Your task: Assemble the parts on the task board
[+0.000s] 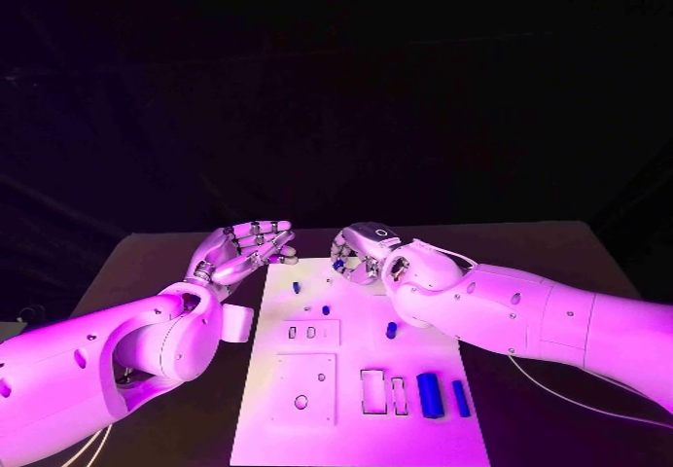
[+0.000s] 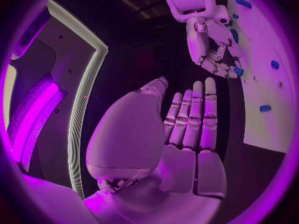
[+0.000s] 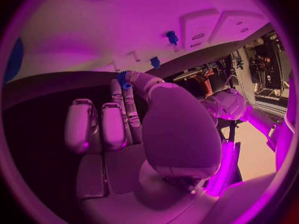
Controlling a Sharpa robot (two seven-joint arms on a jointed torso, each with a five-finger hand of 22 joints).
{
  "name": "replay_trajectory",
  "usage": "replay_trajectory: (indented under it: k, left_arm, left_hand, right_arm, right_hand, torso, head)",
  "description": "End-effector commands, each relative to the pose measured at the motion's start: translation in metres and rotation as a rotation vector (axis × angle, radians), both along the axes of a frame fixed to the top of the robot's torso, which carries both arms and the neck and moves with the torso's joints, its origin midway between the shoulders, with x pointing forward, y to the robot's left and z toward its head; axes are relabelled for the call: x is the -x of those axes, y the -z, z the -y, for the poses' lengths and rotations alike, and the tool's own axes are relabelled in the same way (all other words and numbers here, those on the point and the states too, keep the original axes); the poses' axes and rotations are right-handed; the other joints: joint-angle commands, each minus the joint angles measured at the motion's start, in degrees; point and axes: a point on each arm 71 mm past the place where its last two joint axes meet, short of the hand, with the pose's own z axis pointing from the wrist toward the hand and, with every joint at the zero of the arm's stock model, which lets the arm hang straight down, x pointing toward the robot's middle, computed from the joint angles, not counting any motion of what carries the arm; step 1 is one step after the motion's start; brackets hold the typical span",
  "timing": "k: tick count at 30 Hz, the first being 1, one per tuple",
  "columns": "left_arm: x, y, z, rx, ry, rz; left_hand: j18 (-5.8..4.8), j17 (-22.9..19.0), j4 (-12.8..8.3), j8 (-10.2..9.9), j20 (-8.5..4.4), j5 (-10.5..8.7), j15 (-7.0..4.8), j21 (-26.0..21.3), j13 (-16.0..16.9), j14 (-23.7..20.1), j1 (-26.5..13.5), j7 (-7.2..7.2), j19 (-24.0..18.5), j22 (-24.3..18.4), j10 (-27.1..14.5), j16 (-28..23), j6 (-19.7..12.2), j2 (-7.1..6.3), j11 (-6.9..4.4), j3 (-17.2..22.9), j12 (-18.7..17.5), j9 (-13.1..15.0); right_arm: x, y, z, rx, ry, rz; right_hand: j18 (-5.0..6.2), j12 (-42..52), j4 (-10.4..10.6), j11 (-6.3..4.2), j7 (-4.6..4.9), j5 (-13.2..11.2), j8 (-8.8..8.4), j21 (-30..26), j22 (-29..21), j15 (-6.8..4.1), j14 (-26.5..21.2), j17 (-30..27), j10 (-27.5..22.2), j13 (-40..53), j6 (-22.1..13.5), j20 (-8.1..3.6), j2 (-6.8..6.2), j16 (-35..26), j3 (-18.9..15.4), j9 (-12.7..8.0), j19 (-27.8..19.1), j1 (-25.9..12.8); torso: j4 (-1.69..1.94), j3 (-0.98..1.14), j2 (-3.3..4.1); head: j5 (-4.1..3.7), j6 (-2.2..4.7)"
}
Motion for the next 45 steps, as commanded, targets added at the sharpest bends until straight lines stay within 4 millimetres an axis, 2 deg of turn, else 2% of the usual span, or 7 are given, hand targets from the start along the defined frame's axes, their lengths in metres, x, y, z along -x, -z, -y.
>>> replay_trajectory:
  k: [1, 15, 20, 24, 31, 37, 45]
  left_arm:
    - [0.0, -0.002, 0.001, 0.012, 0.005, 0.01]
    - [-0.001, -0.004, 0.002, 0.013, 0.007, 0.014]
    - [-0.002, -0.006, 0.001, 0.012, 0.003, 0.018]
    - [-0.003, -0.007, 0.001, 0.012, 0.004, 0.019]
    - [-0.003, -0.008, 0.001, 0.011, 0.003, 0.02]
    - [-0.004, -0.008, 0.001, 0.009, 0.0, 0.02]
    - [-0.004, -0.009, 0.0, 0.006, -0.004, 0.02]
  left_hand:
    - [-0.06, 0.1, 0.0, -0.2, -0.11, -0.2, -0.17, 0.1, -0.1, -0.4, 0.6, 1.51, -0.4, 0.0, -0.2, -0.2, -0.5, -0.12, 0.11, 0.3, -0.3, 0.0]
    - [-0.06, 0.1, 0.0, -0.2, -0.11, -0.2, -0.17, 0.1, -0.1, -0.4, 0.6, 1.51, -0.4, 0.0, -0.2, -0.2, -0.5, -0.12, 0.11, 0.3, -0.3, 0.0]
    - [-0.06, 0.2, -0.1, -0.3, -0.09, -0.21, -0.15, 0.3, -0.1, -0.4, 0.7, 1.54, -0.6, 0.2, -0.2, -0.3, -0.6, -0.13, 0.13, 0.4, -0.4, 0.0]
    - [-0.06, 0.2, -0.1, -0.3, -0.09, -0.21, -0.15, 0.3, -0.1, -0.4, 0.7, 1.54, -0.6, 0.2, -0.2, -0.3, -0.6, -0.13, 0.13, 0.4, -0.4, 0.0]
    - [-0.06, 0.2, -0.1, -0.3, -0.09, -0.21, -0.15, 0.3, -0.1, -0.4, 0.7, 1.54, -0.6, 0.2, -0.2, -0.3, -0.6, -0.13, 0.13, 0.4, -0.4, 0.0]
    - [-0.06, 0.3, -0.1, -0.3, -0.08, -0.22, -0.14, 0.4, 0.0, -0.4, 0.7, 1.55, -0.7, 0.3, -0.2, -0.3, -0.6, -0.14, 0.14, 0.5, -0.5, 0.0]
    - [-0.06, 0.3, -0.1, -0.3, -0.08, -0.22, -0.14, 0.4, 0.0, -0.4, 0.7, 1.55, -0.7, 0.3, -0.2, -0.3, -0.6, -0.14, 0.14, 0.5, -0.5, 0.0]
  right_arm:
    - [-0.003, 0.001, 0.0, -0.009, 0.027, 0.007]
    - [-0.011, 0.008, -0.003, 0.026, 0.061, -0.011]
    - [-0.012, 0.009, -0.003, 0.04, 0.071, -0.008]
    - [-0.013, 0.009, -0.003, 0.047, 0.076, -0.006]
    - [-0.012, 0.01, -0.008, 0.053, 0.06, -0.017]
    - [-0.01, 0.012, -0.012, 0.059, 0.046, -0.036]
    - [-0.009, 0.013, -0.013, 0.06, 0.043, -0.042]
  right_hand:
    - [-1.09, 0.3, -0.5, -1.78, 0.3, 0.4, 0.4, 0.3, 0.0, -0.14, 1.6, 0.0, 2.1, 2.4, -0.3, -0.11, 1.43, 0.2, 0.4, 0.2, 0.0, 0.4]
    - [-1.22, 0.0, -0.7, -1.64, 0.42, 0.4, 0.42, 0.7, 0.7, -0.02, 1.6, 0.1, 1.7, 2.5, -0.8, -0.02, 1.28, 0.4, 0.6, 0.6, 0.3, 0.0]
    - [-1.22, 0.0, -0.7, -1.6, 0.44, 0.3, 0.43, 0.7, 0.7, 0.0, 1.6, 0.1, 1.7, 2.5, -0.9, 0.01, 1.23, 0.4, 0.6, 0.6, 0.3, -0.1]
    - [-1.22, 0.0, -0.7, -1.6, 0.44, 0.3, 0.43, 0.7, 0.7, 0.0, 1.6, 0.1, 1.7, 2.5, -0.9, 0.01, 1.23, 0.4, 0.6, 0.6, 0.3, -0.1]
    - [-1.24, -0.1, -0.8, -1.58, 0.46, 0.3, 0.44, 0.8, 0.9, 0.04, 1.6, 0.2, 1.6, 2.5, -1.0, 0.04, 1.11, 0.5, 0.6, 0.8, 0.3, -0.3]
    - [-1.26, -0.2, -0.8, -1.53, 0.48, 0.3, 0.44, 0.8, 1.0, 0.07, 1.6, 0.1, 1.5, 2.6, -1.2, 0.07, 1.04, 0.5, 0.6, 0.9, 0.4, -0.5]
    - [-1.24, -0.2, -0.8, -1.51, 0.49, 0.3, 0.44, 0.8, 0.9, 0.1, 1.6, 0.1, 1.4, 2.6, -1.2, 0.1, 1.01, 0.6, 0.6, 0.9, 0.3, -0.6]
  torso:
    - [0.34, -0.09, 0.25]
    - [0.33, -0.12, 0.31]
    - [0.47, -0.13, 0.43]
    - [0.5, -0.1, 0.37]
    - [0.29, -0.07, 0.47]
    - [0.51, -0.01, 0.48]
    - [0.27, 0.01, 0.49]
  head:
    - [-0.11, -0.16]
    - [0.11, -0.48]
    - [0.26, -0.32]
    - [0.38, -0.52]
    - [0.64, -0.57]
    - [0.78, -0.86]
    - [0.85, -1.01]
